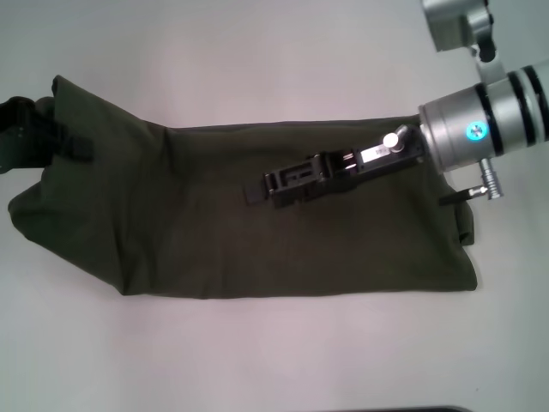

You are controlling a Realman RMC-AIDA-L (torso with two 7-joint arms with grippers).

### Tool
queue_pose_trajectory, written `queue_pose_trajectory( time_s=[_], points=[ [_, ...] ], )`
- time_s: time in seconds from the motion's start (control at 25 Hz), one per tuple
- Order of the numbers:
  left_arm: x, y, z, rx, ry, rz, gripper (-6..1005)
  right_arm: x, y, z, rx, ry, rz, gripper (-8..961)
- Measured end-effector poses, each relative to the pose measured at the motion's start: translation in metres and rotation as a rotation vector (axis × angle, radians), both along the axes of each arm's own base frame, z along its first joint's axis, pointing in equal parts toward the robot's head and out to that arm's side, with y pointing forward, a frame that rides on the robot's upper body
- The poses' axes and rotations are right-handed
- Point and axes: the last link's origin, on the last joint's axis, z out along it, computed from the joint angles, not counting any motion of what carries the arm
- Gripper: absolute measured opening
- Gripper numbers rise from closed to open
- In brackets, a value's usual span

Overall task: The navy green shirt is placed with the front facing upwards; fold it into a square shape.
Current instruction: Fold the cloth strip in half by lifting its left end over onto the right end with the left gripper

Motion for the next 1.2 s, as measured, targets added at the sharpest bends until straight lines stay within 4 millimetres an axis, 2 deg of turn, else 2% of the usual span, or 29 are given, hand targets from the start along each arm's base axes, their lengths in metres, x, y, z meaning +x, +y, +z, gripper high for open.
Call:
queue_pose_trajectory(
  time_s=[0.08, 0.32, 0.52, 0.72, 1.04, 1.2],
  points=[
    [0.0, 0.0, 0.0, 0.004, -0.001, -0.003, 78, -0.001, -0.001, -0.003, -0.002, 0.013, -0.015, 941],
    [0.001, 0.0, -0.002, 0.006, -0.006, -0.01, 78, 0.01, 0.0, -0.002, 0.074, 0.072, -0.109, 790],
    [0.002, 0.001, -0.002, 0.007, -0.007, -0.016, 78, 0.015, -0.002, -0.012, 0.063, 0.031, -0.161, 585],
    [0.004, 0.001, -0.001, 0.005, -0.008, -0.022, 78, 0.015, -0.002, -0.026, 0.038, -0.019, -0.213, 335],
    [0.007, 0.004, -0.001, 0.006, -0.008, -0.035, 78, 0.012, 0.001, -0.042, 0.043, -0.068, -0.235, 100],
    [0.01, 0.005, -0.001, 0.004, -0.007, -0.043, 78, 0.01, 0.003, -0.049, 0.046, -0.104, -0.247, 33]
  ],
)
